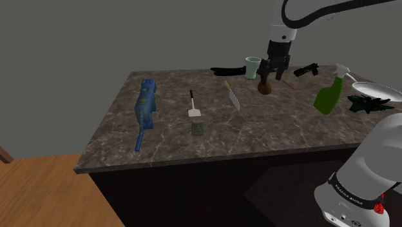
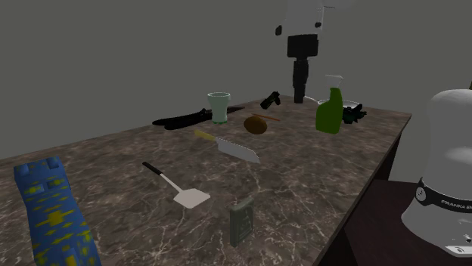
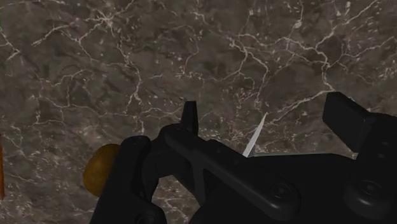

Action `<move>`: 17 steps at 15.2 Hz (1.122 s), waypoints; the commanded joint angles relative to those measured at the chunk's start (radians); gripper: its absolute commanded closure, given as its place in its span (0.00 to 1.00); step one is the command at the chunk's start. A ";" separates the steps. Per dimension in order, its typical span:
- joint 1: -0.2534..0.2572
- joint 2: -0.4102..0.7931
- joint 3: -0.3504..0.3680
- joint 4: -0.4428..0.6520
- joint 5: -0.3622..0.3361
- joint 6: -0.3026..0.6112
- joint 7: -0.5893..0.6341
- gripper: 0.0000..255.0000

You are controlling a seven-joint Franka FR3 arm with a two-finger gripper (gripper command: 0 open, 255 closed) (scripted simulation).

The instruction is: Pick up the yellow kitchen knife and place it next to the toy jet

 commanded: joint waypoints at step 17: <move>-0.048 0.647 -0.043 0.381 0.164 0.338 0.179 0.00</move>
